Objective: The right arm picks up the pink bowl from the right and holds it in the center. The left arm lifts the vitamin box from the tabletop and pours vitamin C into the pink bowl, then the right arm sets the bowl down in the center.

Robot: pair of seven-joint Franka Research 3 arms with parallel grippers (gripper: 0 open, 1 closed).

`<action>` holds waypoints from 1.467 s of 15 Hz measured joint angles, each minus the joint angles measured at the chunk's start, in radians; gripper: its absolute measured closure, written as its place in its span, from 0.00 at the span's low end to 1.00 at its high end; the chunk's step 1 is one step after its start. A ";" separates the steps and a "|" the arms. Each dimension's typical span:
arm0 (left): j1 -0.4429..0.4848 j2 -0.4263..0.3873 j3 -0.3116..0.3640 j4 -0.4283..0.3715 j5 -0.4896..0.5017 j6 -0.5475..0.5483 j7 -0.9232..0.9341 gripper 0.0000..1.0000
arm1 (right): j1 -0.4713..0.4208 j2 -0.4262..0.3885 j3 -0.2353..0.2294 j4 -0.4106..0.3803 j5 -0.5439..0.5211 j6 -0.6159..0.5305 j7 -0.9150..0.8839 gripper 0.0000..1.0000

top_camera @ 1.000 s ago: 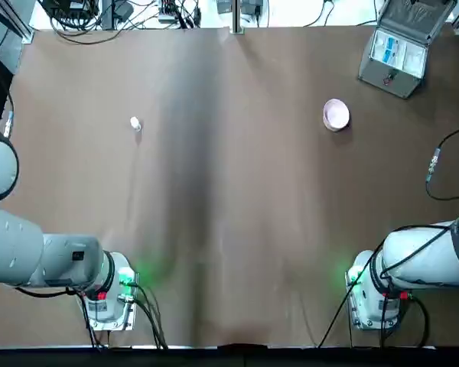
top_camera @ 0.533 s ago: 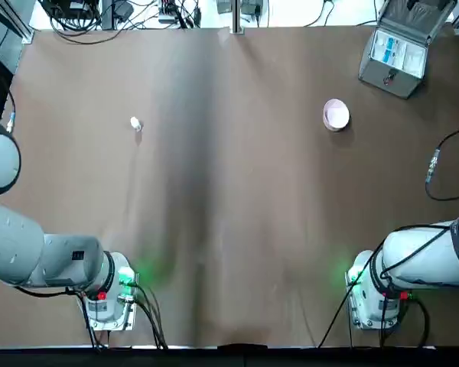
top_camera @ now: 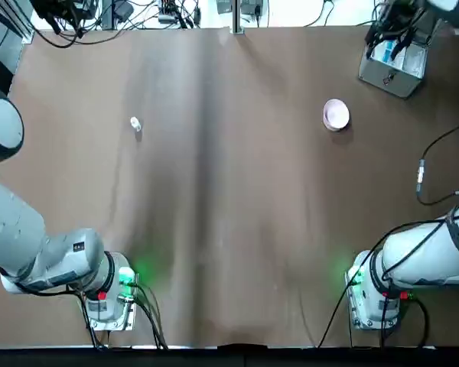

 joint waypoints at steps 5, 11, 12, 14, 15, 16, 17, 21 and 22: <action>0.097 0.130 0.000 0.065 -0.140 0.008 0.255 0.00 | -0.003 0.200 -0.004 -0.042 0.011 0.125 0.013 0.22; 0.144 0.284 -0.001 0.071 -0.321 0.069 0.593 0.00 | -0.013 0.336 -0.006 -0.097 0.012 0.303 0.013 0.33; 0.173 0.324 -0.001 0.071 -0.376 0.073 0.687 0.00 | -0.013 0.351 -0.006 -0.097 0.012 0.308 0.013 0.38; 0.236 0.409 -0.001 0.072 -0.489 0.094 0.914 0.00 | -0.013 0.370 -0.006 -0.097 0.012 0.311 0.013 0.43; 0.264 0.449 -0.002 0.072 -0.551 0.098 1.035 0.00 | -0.013 0.375 -0.006 -0.097 0.012 0.311 0.013 0.46; 0.289 0.489 -0.003 0.072 -0.611 0.098 1.160 0.00 | -0.013 0.380 -0.006 -0.098 0.012 0.311 0.013 0.46; 0.308 0.528 -0.004 0.072 -0.667 0.098 1.283 0.00 | -0.013 0.383 -0.006 -0.098 0.012 0.311 0.013 0.52; 0.338 0.646 -0.010 0.073 -0.769 0.022 1.565 0.00 | -0.011 0.399 -0.004 -0.098 0.013 0.311 0.013 0.57; 0.342 0.670 -0.011 0.073 -0.778 -0.006 1.601 0.00 | -0.010 0.403 -0.004 -0.098 0.013 0.312 0.013 0.57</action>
